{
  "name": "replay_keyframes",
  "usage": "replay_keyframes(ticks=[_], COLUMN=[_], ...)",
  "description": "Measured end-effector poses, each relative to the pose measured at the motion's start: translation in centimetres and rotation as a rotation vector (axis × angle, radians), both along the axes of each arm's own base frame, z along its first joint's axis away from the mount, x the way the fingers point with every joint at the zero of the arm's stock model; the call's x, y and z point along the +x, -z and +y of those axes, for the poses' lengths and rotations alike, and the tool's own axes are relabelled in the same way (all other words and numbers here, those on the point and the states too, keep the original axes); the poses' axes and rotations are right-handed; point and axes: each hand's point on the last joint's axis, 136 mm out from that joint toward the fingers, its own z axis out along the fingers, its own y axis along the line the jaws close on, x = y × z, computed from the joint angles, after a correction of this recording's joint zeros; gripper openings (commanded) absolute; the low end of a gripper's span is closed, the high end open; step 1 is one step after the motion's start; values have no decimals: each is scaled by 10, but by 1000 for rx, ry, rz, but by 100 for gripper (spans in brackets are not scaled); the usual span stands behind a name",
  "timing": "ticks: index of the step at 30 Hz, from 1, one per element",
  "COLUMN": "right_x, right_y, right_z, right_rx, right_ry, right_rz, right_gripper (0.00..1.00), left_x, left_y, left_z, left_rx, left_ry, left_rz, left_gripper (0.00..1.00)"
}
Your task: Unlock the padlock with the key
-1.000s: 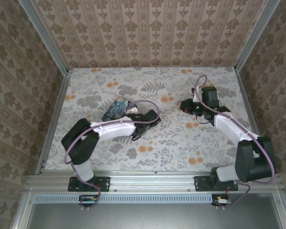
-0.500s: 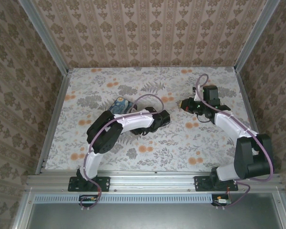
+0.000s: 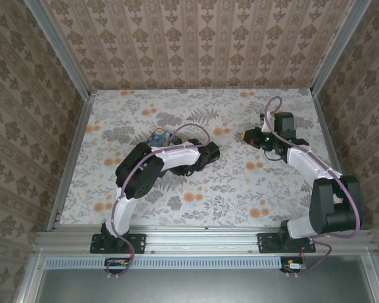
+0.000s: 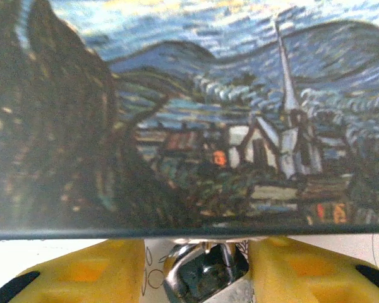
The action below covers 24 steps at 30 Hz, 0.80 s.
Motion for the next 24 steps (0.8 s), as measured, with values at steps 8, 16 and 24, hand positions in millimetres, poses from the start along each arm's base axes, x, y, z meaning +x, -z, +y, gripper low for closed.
replay_keyframes(ticks=[8,16,24], right_x=[-1,-1,-1], right_y=[-1,-1,-1], right_z=[2,2,2], right_rx=[8,9,10], right_ry=[-9,-12,-12], right_rz=[1,1,2], right_gripper=[0,0,0], left_x=[4,1,-2], left_y=[7,9,7], left_z=[1,7,11], left_rx=[-6,-101,-242], left_ry=[-14,54,205], left_rz=[9,33,119], left_gripper=[32,19,11])
